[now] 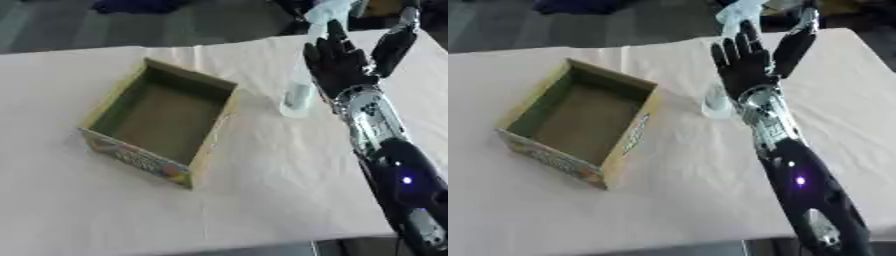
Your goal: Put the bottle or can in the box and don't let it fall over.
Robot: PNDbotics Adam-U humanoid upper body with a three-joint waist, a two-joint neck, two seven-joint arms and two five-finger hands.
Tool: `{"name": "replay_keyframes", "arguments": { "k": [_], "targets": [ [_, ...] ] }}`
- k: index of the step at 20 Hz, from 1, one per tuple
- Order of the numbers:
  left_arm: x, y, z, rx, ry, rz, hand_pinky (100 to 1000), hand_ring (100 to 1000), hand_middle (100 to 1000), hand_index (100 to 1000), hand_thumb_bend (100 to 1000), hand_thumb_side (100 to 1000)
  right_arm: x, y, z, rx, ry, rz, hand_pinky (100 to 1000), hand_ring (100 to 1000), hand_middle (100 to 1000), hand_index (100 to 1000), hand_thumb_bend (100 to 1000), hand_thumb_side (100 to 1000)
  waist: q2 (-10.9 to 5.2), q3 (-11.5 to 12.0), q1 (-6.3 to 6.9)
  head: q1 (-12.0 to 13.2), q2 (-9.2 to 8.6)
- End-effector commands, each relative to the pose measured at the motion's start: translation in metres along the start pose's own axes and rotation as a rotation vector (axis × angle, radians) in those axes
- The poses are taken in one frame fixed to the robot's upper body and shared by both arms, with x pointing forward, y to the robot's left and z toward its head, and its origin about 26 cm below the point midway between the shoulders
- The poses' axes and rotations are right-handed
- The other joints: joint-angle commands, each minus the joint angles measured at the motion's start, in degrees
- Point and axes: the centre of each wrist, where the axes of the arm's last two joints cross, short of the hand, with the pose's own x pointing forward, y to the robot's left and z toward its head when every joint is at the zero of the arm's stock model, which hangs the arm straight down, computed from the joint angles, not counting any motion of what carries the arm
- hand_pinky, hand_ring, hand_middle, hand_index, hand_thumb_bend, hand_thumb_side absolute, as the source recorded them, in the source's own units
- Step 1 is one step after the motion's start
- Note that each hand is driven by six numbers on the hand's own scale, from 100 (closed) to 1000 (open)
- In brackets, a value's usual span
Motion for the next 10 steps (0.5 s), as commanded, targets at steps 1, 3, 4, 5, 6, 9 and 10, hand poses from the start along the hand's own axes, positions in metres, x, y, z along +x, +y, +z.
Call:
{"name": "replay_keyframes", "arguments": {
  "k": [1, 3, 4, 5, 6, 9, 10],
  "targets": [
    [0.0089, 0.0035, -0.0058, 0.006, -0.038, -0.001, 782, 866, 862, 888, 757, 699, 0.0088, 0.0072, -0.0036, 0.024, -0.035, 0.018, 100, 100, 100, 1000, 532, 905, -0.17, -0.01, 0.31, -0.12, -0.95],
    [0.0086, 0.0035, -0.0055, 0.007, -0.036, 0.001, 782, 866, 862, 888, 756, 700, 0.0090, 0.0080, -0.0043, 0.024, -0.033, 0.019, 100, 100, 100, 1000, 539, 902, -0.03, -0.04, 0.45, -0.11, -1.09],
    [0.0085, 0.0034, -0.0052, 0.008, -0.036, 0.001, 782, 866, 862, 888, 755, 700, 0.0089, 0.0085, -0.0047, 0.023, -0.029, 0.019, 100, 100, 100, 1000, 540, 903, 0.05, -0.05, 0.54, -0.05, -1.14],
    [0.0085, 0.0033, -0.0050, 0.008, -0.036, 0.003, 782, 866, 862, 888, 755, 700, 0.0088, 0.0091, -0.0051, 0.023, -0.024, 0.021, 100, 100, 100, 1000, 541, 903, 0.15, -0.05, 0.65, 0.08, -1.17],
    [0.0084, 0.0032, -0.0049, 0.009, -0.035, 0.004, 782, 866, 862, 888, 755, 700, 0.0086, 0.0096, -0.0054, 0.024, -0.019, 0.021, 100, 100, 100, 1000, 541, 903, 0.23, -0.05, 0.75, 0.20, -1.18],
    [0.0085, 0.0030, -0.0046, 0.012, -0.035, 0.007, 782, 866, 863, 888, 755, 700, 0.0077, 0.0102, -0.0057, 0.022, -0.004, 0.020, 100, 100, 100, 1000, 543, 902, 0.47, 0.00, 0.97, 0.59, -1.27],
    [0.0086, 0.0029, -0.0045, 0.013, -0.036, 0.008, 782, 866, 863, 888, 754, 700, 0.0074, 0.0101, -0.0056, 0.021, -0.001, 0.020, 100, 100, 100, 1000, 543, 903, 0.54, 0.01, 1.00, 0.68, -1.28]
  ]
}}
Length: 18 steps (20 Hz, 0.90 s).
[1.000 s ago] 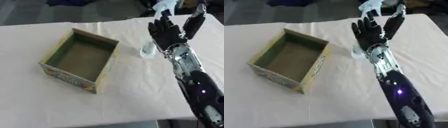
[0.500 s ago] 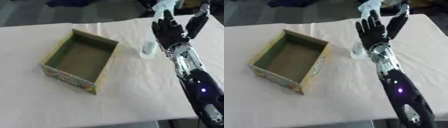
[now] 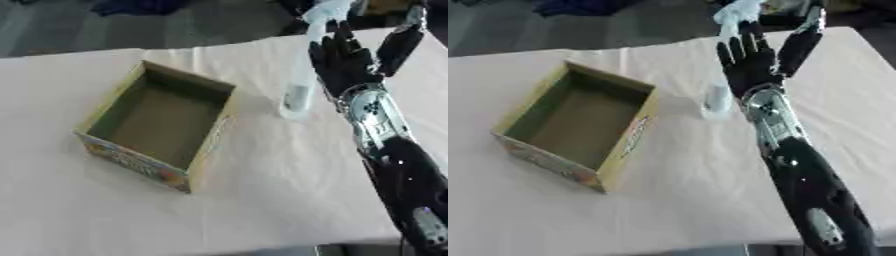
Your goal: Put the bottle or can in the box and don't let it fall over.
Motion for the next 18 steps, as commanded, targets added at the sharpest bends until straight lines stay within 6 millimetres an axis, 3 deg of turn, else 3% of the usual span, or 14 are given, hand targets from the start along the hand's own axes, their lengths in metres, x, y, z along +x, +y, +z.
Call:
{"name": "replay_keyframes", "arguments": {
  "k": [1, 18],
  "targets": [
    [0.0095, 0.0035, -0.0072, 0.009, -0.039, 0.001, 782, 866, 863, 888, 754, 699, 0.0046, 0.0069, -0.0015, 0.022, 0.003, 0.010, 100, 100, 100, 1000, 543, 904, -0.42, 0.05, 0.17, 0.42, -0.63],
    [0.0110, 0.0010, -0.0077, 0.008, -0.042, 0.013, 782, 867, 863, 888, 750, 700, 0.0002, 0.0076, -0.0054, 0.014, 0.031, 0.017, 100, 100, 100, 1000, 545, 903, 0.00, 0.26, 0.36, 0.82, -1.39]
  ]
}}
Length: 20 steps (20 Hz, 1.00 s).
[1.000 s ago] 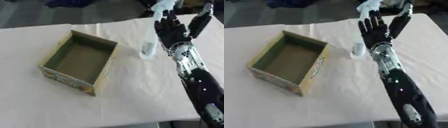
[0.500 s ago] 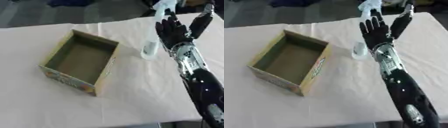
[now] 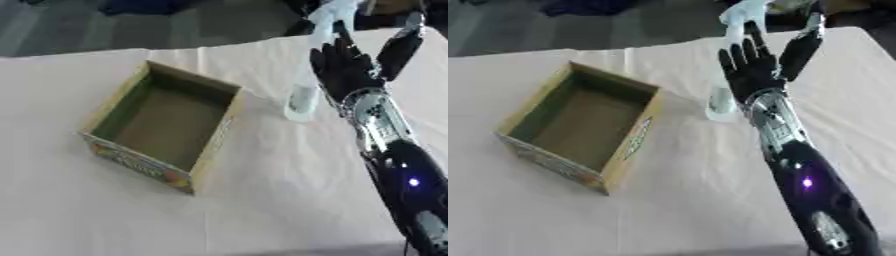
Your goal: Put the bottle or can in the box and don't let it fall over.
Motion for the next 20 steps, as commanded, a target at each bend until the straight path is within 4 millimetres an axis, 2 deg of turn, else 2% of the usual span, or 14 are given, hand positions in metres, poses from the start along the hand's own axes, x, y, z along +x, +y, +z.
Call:
{"name": "replay_keyframes", "arguments": {
  "k": [1, 7, 20],
  "targets": [
    [0.012, 0.002, -0.009, 0.005, -0.046, 0.006, 782, 867, 863, 887, 749, 700, 0.004, 0.009, -0.002, 0.031, -0.003, 0.005, 100, 100, 100, 1000, 545, 901, -0.42, 0.24, 0.16, 0.17, -0.89],
    [0.012, 0.002, -0.009, 0.005, -0.045, 0.009, 781, 867, 863, 887, 748, 701, 0.006, 0.016, -0.006, 0.054, -0.012, 0.003, 100, 100, 100, 1000, 543, 900, -0.19, 0.50, 0.25, -0.07, -1.58],
    [0.013, 0.000, -0.009, 0.005, -0.049, 0.016, 782, 868, 863, 887, 744, 700, 0.006, 0.026, -0.018, 0.071, -0.013, 0.003, 100, 100, 100, 998, 545, 890, 0.23, 0.80, 0.54, -0.19, -1.75]
  ]
}}
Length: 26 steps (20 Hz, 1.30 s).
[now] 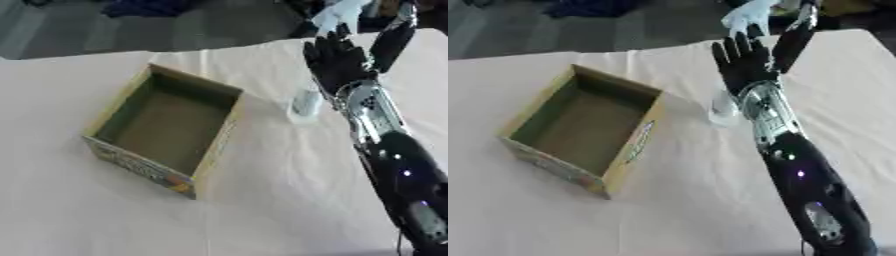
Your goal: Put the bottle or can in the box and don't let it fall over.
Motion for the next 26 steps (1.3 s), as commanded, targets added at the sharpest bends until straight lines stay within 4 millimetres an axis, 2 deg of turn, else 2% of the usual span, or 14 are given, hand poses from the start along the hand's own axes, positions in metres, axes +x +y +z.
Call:
{"name": "replay_keyframes", "arguments": {
  "k": [1, 6, 14, 26],
  "targets": [
    [0.011, 0.002, -0.008, 0.004, -0.043, 0.007, 782, 868, 863, 887, 744, 700, 0.007, 0.011, -0.003, 0.038, -0.012, -0.001, 100, 100, 100, 998, 545, 888, -0.52, 0.13, 0.15, -0.16, -0.78],
    [0.011, 0.001, -0.008, 0.003, -0.044, 0.007, 782, 868, 864, 886, 743, 701, 0.009, 0.021, -0.005, 0.071, -0.010, -0.015, 100, 100, 100, 994, 545, 868, -0.50, 0.20, 0.24, 0.05, -0.40],
    [0.010, 0.002, -0.007, 0.004, -0.043, 0.004, 781, 868, 864, 887, 742, 701, 0.010, 0.052, 0.002, 0.175, 0.002, -0.042, 100, 100, 100, 993, 535, 862, -0.73, -0.02, 0.41, 4.35, 1.64],
    [0.012, 0.001, -0.009, -0.007, -0.050, 0.003, 781, 869, 865, 887, 740, 700, 0.004, 0.090, 0.014, 0.286, 0.056, -0.085, 100, 100, 100, 997, 522, 852, -2.02, 0.22, -0.47, 7.71, 3.70]
  ]
}}
